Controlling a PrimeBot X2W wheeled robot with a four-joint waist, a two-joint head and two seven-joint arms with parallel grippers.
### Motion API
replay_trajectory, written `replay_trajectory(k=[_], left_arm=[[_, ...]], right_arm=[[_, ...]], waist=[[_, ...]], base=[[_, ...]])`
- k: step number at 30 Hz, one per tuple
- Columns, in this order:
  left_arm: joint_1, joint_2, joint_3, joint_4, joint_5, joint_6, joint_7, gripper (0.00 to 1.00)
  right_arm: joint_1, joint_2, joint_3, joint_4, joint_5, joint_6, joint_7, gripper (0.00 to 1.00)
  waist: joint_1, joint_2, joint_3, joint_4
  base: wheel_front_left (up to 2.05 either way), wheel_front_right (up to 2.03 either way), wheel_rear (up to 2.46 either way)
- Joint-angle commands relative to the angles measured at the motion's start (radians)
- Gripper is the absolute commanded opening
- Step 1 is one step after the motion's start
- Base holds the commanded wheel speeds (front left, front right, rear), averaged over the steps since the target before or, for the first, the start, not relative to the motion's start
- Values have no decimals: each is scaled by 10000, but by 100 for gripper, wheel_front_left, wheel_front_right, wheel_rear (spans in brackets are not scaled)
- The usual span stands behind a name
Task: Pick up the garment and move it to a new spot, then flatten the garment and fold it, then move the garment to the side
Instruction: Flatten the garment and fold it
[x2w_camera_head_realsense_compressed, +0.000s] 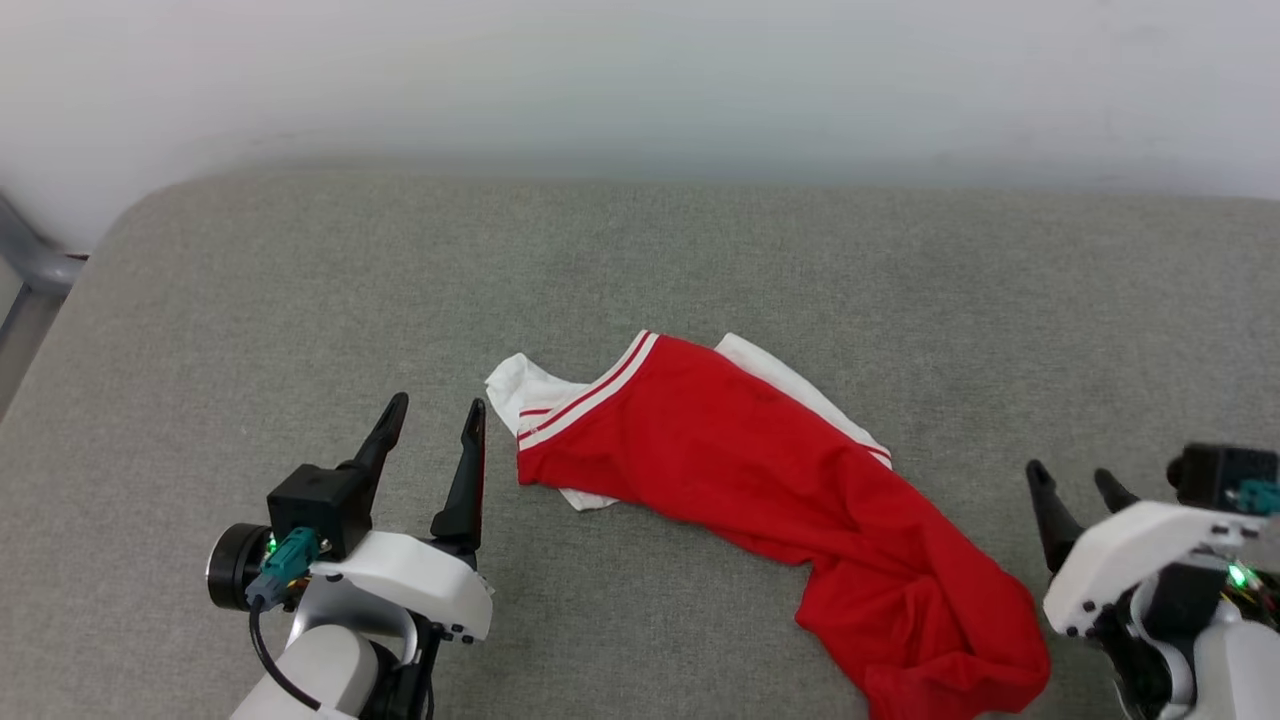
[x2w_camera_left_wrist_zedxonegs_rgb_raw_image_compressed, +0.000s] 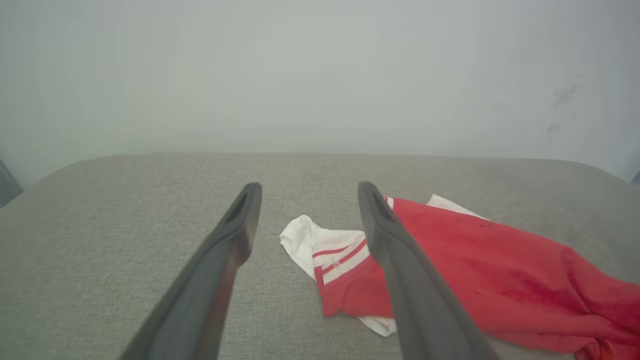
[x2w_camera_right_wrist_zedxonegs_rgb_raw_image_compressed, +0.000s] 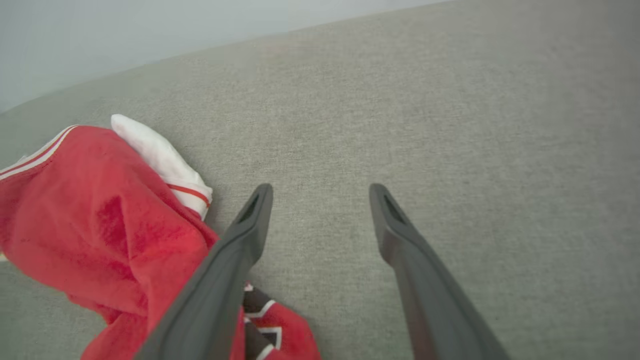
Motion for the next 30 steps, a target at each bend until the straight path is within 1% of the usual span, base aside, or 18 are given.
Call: replay_trajectory(k=[1, 5, 7, 9, 10, 11, 16, 19, 20, 21, 22, 23, 25, 30], left_arm=[[-173, -48, 54, 23, 65, -68, -40, 100], [-421, -179, 118, 53, 131, -195, -77, 100], [-544, -237, 130, 96, 173, -273, -92, 100], [-728, -328, 131, 147, 187, -393, -96, 100], [-814, -369, 135, 178, 222, -447, -101, 100], [-1009, -561, 124, 258, 305, -587, -111, 100], [-1152, -735, 265, 382, 464, -786, -115, 100], [-1118, -831, 372, 479, 552, -896, -115, 100], [-1092, -850, 419, 512, 562, -938, -109, 100], [-1092, -850, 419, 512, 562, -938, -109, 100], [-1060, -864, 468, 537, 593, -952, -108, 100], [-1018, -875, 513, 560, 627, -972, -108, 100], [-897, -893, 606, 649, 660, -1022, -109, 100], [-736, -907, 764, 809, 753, -1046, -109, 100]], right_arm=[[-620, 15, 263, 205, -2, -7, 729, 100], [-1691, -46, 1037, 517, -128, -7, 2296, 100], [-2137, -229, 1449, 772, -170, -7, 3014, 100], [-2608, -310, 1810, 991, -216, -8, 3500, 100], [-2808, -340, 1990, 1165, -238, -7, 3761, 100], [-3287, -402, 2421, 1696, -113, -7, 4291, 100], [-3610, -561, 3083, 2661, 61, -7, 4886, 100], [-3523, -497, 3324, 3296, 276, -4, 5379, 100], [-3471, -461, 3402, 3477, 411, -4, 5573, 85], [-3471, -461, 3402, 3477, 411, -4, 5573, 85], [-3426, -416, 3490, 3588, 563, -1, 5703, 38], [-3412, -393, 3562, 3615, 650, 10, 5780, 0], [-3502, -434, 3706, 3482, 806, 9, 5626, 0], [-3895, -895, 3685, 2638, 649, -10, 4290, 0]], waist=[[0, 0, 348, 194], [0, 0, 753, 361], [0, 0, 931, 452], [0, 0, 1121, 572], [0, 0, 1217, 632], [0, 0, 1448, 794], [0, 0, 1720, 987], [0, 0, 1786, 1019], [0, 0, 1788, 1025], [0, 0, 1788, 1025], [0, 0, 1776, 1023], [0, 0, 1754, 1012], [0, 0, 1636, 963], [0, 0, 1240, 789]], base=[[0, 0, 0], [0, 0, 0], [0, 0, 0], [0, 0, 0], [0, 0, 0], [0, 0, 0], [0, 0, 0], [0, 0, 0], [0, 0, 0], [0, 0, 0], [0, 0, 0], [0, 0, 0], [0, 0, 0], [0, 0, 0]])
